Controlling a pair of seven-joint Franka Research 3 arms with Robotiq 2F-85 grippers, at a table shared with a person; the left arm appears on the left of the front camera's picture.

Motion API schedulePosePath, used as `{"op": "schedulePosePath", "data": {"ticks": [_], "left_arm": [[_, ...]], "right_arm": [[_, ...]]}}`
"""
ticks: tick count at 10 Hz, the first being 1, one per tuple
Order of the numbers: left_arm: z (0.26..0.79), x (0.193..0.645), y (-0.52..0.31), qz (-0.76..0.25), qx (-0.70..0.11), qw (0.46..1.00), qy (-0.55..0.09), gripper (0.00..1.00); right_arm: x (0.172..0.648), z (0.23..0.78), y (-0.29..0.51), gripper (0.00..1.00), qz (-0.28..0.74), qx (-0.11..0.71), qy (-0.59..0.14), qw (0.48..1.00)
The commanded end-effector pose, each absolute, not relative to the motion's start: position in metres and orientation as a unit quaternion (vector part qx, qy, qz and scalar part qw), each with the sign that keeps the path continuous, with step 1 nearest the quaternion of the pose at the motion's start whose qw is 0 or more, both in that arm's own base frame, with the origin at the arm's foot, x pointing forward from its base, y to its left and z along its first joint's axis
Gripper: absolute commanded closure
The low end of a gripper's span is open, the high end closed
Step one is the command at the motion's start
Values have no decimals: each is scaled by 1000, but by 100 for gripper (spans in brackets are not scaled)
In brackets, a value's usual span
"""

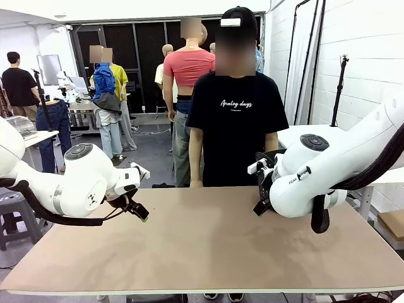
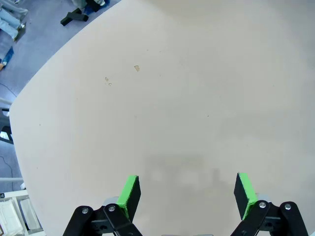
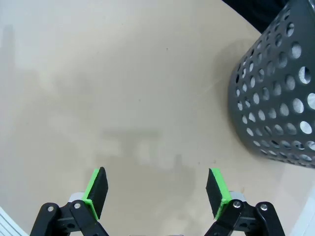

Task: Fold the training pants.
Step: Grab both ends of the Training pants handed by a person.

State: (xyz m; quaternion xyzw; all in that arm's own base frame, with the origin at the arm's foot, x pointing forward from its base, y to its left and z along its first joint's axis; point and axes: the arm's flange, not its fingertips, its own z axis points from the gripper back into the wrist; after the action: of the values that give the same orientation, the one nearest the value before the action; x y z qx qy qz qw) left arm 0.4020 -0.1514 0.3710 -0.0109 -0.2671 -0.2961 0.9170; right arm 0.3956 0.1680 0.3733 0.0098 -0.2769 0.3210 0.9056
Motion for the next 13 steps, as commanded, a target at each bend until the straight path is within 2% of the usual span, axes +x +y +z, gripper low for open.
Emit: {"op": "schedulePosePath", "data": {"ticks": [1,7,13], "left_arm": [[371,402,-151,-295,-11,917,-267,0],[378,395,-152,-295,-13,917,-267,0],[474,358,-162,-291,-2,924,-246,0]], "right_arm": [[396,373,168,0,321,10,-277,906],[391,380,171,0,324,14,-270,907],[371,474,162,0,316,43,-294,901]]}}
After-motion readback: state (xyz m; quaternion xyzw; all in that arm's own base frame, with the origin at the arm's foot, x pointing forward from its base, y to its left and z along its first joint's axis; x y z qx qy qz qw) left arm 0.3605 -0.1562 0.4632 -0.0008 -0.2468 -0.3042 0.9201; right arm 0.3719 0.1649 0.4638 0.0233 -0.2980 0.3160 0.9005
